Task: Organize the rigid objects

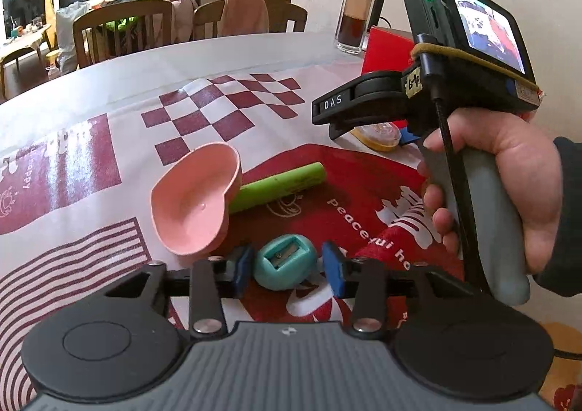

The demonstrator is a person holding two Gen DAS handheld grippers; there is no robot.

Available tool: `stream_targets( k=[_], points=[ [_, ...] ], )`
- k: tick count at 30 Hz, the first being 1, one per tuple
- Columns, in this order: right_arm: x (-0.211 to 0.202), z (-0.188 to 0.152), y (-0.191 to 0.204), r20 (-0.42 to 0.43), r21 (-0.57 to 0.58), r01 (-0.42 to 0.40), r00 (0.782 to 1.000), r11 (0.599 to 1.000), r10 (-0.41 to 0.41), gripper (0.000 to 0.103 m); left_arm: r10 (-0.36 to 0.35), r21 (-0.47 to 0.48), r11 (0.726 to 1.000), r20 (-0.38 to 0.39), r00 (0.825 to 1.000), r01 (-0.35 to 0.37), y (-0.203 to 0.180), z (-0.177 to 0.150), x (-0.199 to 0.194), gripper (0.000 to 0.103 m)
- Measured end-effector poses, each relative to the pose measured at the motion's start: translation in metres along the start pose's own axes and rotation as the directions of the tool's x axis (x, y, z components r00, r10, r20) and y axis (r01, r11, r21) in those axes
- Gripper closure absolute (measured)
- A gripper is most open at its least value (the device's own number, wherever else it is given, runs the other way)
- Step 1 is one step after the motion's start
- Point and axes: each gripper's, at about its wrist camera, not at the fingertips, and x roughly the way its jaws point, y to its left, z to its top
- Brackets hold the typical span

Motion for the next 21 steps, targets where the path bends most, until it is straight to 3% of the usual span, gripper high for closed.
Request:
stream_targets(
  k=[1, 4, 11, 21],
  points=[
    [0.000, 0.000, 0.000, 0.003, 0.000, -0.005, 1.000, 1.000, 0.005, 0.029, -0.002, -0.001, 1.000, 0.002, 1.000, 0.002, 0.000, 0.000, 0.000, 0.066],
    [-0.003, 0.002, 0.000, 0.013, -0.007, -0.016, 1.000, 1.000, 0.017, 0.049, 0.003, 0.006, 1.000, 0.005, 1.000, -0.003, -0.001, -0.001, 0.000, 0.066],
    [-0.007, 0.005, -0.008, 0.009, 0.011, -0.061, 0.998, 0.998, 0.061, 0.049, 0.013, -0.009, 1.000, 0.004, 1.000, -0.013, -0.003, -0.001, -0.001, 0.067],
    [-0.058, 0.011, -0.023, 0.049, -0.031, -0.168, 0.984, 0.985, 0.170, 0.050, 0.026, -0.055, 0.998, 0.028, 0.999, -0.024, -0.009, 0.010, -0.027, 0.067]
  ],
)
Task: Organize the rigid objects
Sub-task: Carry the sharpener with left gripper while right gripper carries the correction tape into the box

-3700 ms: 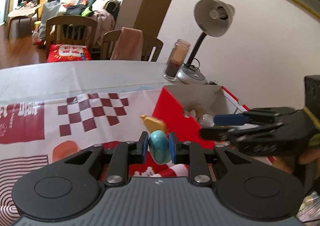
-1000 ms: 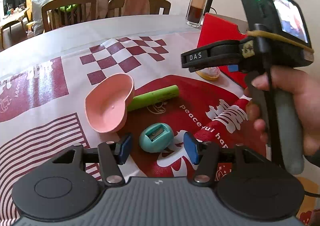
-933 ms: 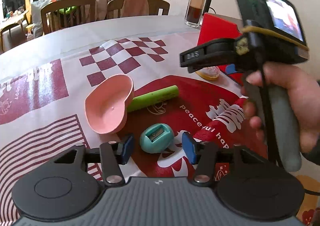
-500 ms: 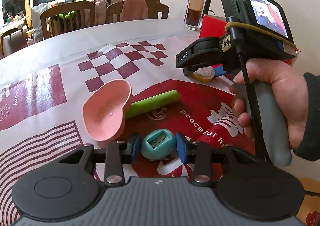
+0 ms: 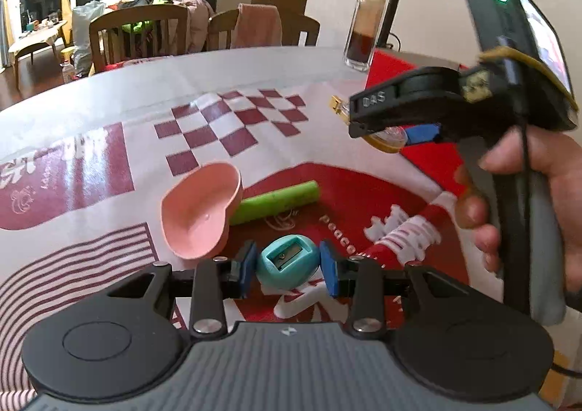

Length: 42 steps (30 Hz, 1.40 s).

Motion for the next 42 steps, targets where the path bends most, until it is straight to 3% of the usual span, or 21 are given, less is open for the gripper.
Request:
stream_targets(
  k=[8, 16, 25, 33, 42],
  points=[
    [-0.057, 0.027, -0.019, 0.061, -0.039, -0.106, 0.992, 0.994, 0.109, 0.050, 0.006, -0.026, 1.000, 0.061, 0.998, -0.005, -0.020, 0.033, -0.029, 0.067],
    [-0.088, 0.060, -0.066, 0.089, -0.062, -0.174, 0.980, 0.983, 0.179, 0.050, -0.010, -0.011, 1.000, 0.131, 0.991, 0.012, -0.061, 0.076, -0.043, 0.067],
    [-0.086, 0.102, -0.135, 0.118, -0.060, -0.132, 0.983, 0.989, 0.138, 0.050, -0.040, 0.018, 0.999, 0.163, 0.986, 0.038, -0.121, 0.116, -0.029, 0.067],
    [-0.060, 0.123, -0.201, 0.097, -0.020, -0.095, 0.991, 0.995, 0.097, 0.049, -0.062, 0.064, 0.996, 0.119, 0.991, 0.055, -0.173, 0.139, 0.010, 0.067],
    [-0.016, 0.120, -0.249, 0.012, 0.009, -0.055, 0.998, 0.998, 0.055, 0.049, -0.073, 0.115, 0.991, 0.002, 0.997, 0.072, -0.224, 0.150, 0.067, 0.067]
  ],
)
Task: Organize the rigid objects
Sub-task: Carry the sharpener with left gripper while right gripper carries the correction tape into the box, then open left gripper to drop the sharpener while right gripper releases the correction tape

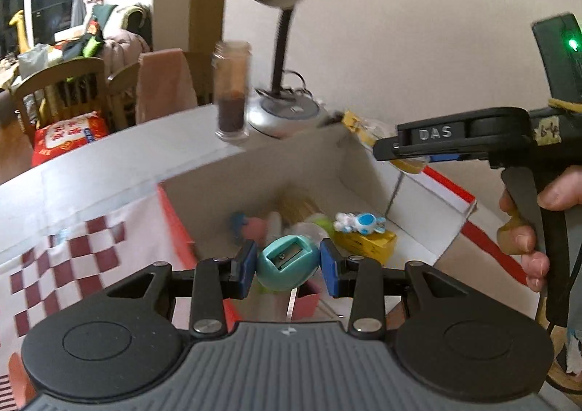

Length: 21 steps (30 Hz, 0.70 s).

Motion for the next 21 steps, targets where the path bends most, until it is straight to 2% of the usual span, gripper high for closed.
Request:
stream_targets(
  k=[6, 13, 21],
  points=[
    [0.018, -0.010, -0.010, -0.090, -0.046, -0.030, 0.996, 0.998, 0.026, 0.049, -0.021, 0.055, 0.998, -0.083, 0.996, 0.025, -0.028, 0.003, 0.035, 0.067],
    [0.037, -0.019, -0.012, -0.169, -0.099, -0.035, 0.985, 0.995, 0.018, 0.049, -0.031, 0.021, 0.999, -0.178, 0.984, 0.035, -0.037, 0.006, 0.071, 0.067],
    [0.046, -0.023, -0.012, -0.191, -0.133, -0.031, 0.982, 0.991, 0.005, 0.049, -0.025, -0.019, 1.000, -0.253, 0.967, 0.021, -0.036, 0.010, 0.095, 0.067]
  ],
)
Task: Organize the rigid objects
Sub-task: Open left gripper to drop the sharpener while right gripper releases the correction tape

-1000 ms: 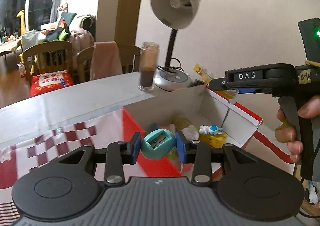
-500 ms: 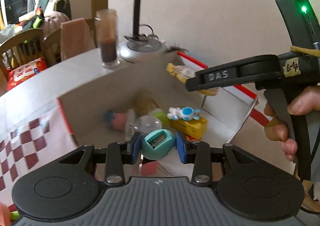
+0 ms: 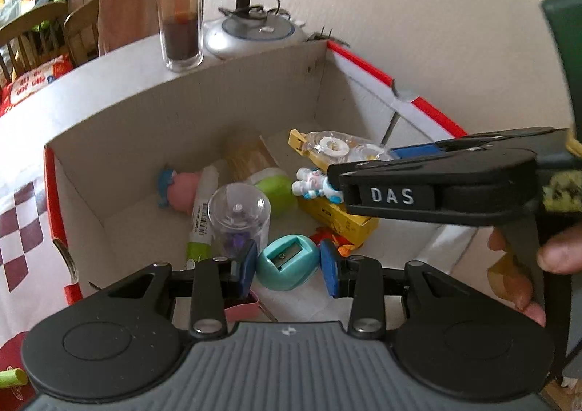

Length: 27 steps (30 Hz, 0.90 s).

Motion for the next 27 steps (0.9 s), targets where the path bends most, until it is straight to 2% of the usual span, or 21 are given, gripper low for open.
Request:
stream_targets(
  k=[4, 11, 13, 17, 22, 27],
  points=[
    [0.000, 0.000, 0.001, -0.003, -0.005, 0.006, 1.000, 1.000, -0.006, 0.051, 0.005, -0.026, 1.000, -0.040, 0.999, -0.007, 0.003, 0.000, 0.008, 0.067],
    [-0.005, 0.000, 0.000, 0.008, -0.004, 0.006, 1.000, 1.000, -0.006, 0.048, -0.001, -0.036, 0.999, -0.047, 0.999, 0.000, 0.004, 0.001, 0.007, 0.067],
    [-0.007, 0.000, -0.001, 0.012, -0.008, 0.005, 1.000, 1.000, -0.005, 0.047, 0.000, -0.036, 0.999, -0.038, 0.999, -0.001, 0.004, 0.000, 0.005, 0.065],
    [-0.013, 0.001, -0.004, 0.021, -0.003, 0.005, 1.000, 1.000, -0.005, 0.044, -0.006, -0.062, 0.998, -0.014, 1.000, 0.005, 0.009, -0.002, -0.002, 0.050],
    [-0.021, 0.001, -0.006, 0.030, 0.014, 0.000, 1.000, 1.000, -0.001, 0.041, -0.009, -0.057, 0.998, 0.025, 1.000, 0.010, 0.010, -0.007, -0.017, 0.049],
    [-0.032, 0.000, 0.000, 0.039, -0.003, 0.000, 0.999, 1.000, 0.000, 0.040, -0.019, -0.051, 0.998, 0.096, 0.995, 0.024, 0.011, -0.013, -0.044, 0.049]
  ],
)
